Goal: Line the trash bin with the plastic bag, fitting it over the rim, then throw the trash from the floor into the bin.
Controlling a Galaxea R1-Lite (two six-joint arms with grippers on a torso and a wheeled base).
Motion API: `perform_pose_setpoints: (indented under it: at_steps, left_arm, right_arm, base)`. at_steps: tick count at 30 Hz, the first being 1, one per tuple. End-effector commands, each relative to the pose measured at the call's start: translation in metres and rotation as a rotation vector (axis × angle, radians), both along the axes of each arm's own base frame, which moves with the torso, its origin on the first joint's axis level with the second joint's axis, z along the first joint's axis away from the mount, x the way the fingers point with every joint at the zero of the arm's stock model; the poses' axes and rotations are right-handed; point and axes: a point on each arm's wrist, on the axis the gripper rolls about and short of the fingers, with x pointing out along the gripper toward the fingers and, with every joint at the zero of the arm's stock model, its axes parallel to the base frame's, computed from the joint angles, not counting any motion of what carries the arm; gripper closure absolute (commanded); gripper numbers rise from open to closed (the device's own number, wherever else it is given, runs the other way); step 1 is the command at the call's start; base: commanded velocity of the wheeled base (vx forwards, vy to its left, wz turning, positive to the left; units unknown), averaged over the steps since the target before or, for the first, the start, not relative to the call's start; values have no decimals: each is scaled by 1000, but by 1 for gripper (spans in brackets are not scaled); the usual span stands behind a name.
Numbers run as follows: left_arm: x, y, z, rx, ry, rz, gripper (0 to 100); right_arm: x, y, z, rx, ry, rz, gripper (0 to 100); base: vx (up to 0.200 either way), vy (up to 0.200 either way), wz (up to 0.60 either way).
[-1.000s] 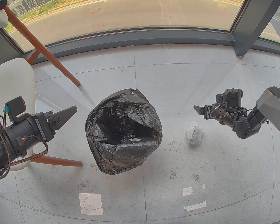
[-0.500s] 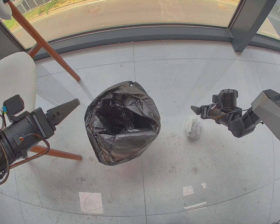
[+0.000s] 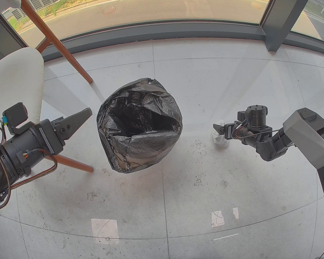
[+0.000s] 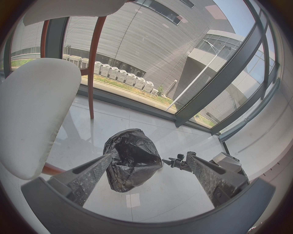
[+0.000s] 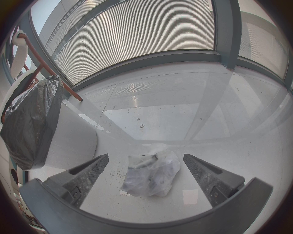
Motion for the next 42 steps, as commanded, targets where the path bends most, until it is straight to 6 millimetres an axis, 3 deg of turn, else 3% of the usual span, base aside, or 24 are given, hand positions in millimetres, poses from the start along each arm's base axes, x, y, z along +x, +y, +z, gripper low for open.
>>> perform_pose_setpoints:
  at_steps: [1, 11, 12, 18, 23, 24, 25, 26, 28, 32, 34, 35, 36, 37, 40, 42]
  left_arm:
    - [2, 1, -3, 10, 10, 21, 0]
    - [2, 2, -6, 13, 19, 33, 0]
    - [3, 3, -6, 14, 21, 36, 0]
    - [4, 5, -6, 15, 19, 47, 0]
    - [4, 5, -6, 15, 18, 47, 0]
    - [4, 5, -5, 14, 16, 47, 0]
    - [4, 5, -4, 13, 12, 46, 0]
    - [4, 5, -4, 12, 11, 46, 0]
    - [4, 5, -4, 13, 8, 46, 0]
    - [4, 5, -4, 39, -4, 45, 0]
    - [3, 6, -4, 50, -10, 46, 0]
    - [3, 6, -4, 53, -11, 46, 0]
    - [3, 6, -4, 53, -11, 46, 0]
    - [5, 10, -4, 54, -13, 65, 0]
    - [5, 12, -2, 54, -19, 75, 0]
    - [5, 13, -3, 55, -18, 78, 0]
  right_arm:
    - [10, 12, -16, -6, 20, 19, 0]
    - [30, 14, -37, -44, 15, 24, 0]
    - [34, 13, -47, -58, 13, 22, 100]
    - [41, 8, -70, -74, 4, 23, 100]
    - [42, 8, -54, -57, -28, 23, 100]
    - [43, 5, -33, -50, -64, 19, 100]
    - [40, 1, 12, -30, -120, 12, 100]
    - [35, -1, 41, -2, -150, 9, 100]
    - [22, -3, 81, 38, -176, 15, 100]
    - [-36, -6, 183, 132, -157, 93, 100]
    - [-71, -1, 217, 177, -133, 170, 100]
    - [-87, 6, 231, 193, -127, 214, 100]
    - [-90, 7, 233, 195, -128, 220, 100]
    - [-126, 30, 250, 215, -116, 313, 100]
    - [-153, 54, 252, 215, -108, 401, 100]
    - [-183, 86, 251, 214, -124, 516, 100]
  base:
    - [0, 0, 0]
    - [0, 0, 0]
    - [0, 0, 0]
    - [0, 0, 0]
    - [0, 0, 0]
    - [0, 0, 0]
    - [0, 0, 0]
    - [0, 0, 0]
    - [0, 0, 0]
    - [0, 0, 0]
    - [0, 0, 0]
    - [0, 0, 0]
    - [0, 0, 0]
    - [0, 0, 0]
    - [0, 0, 0]
    - [0, 0, 0]
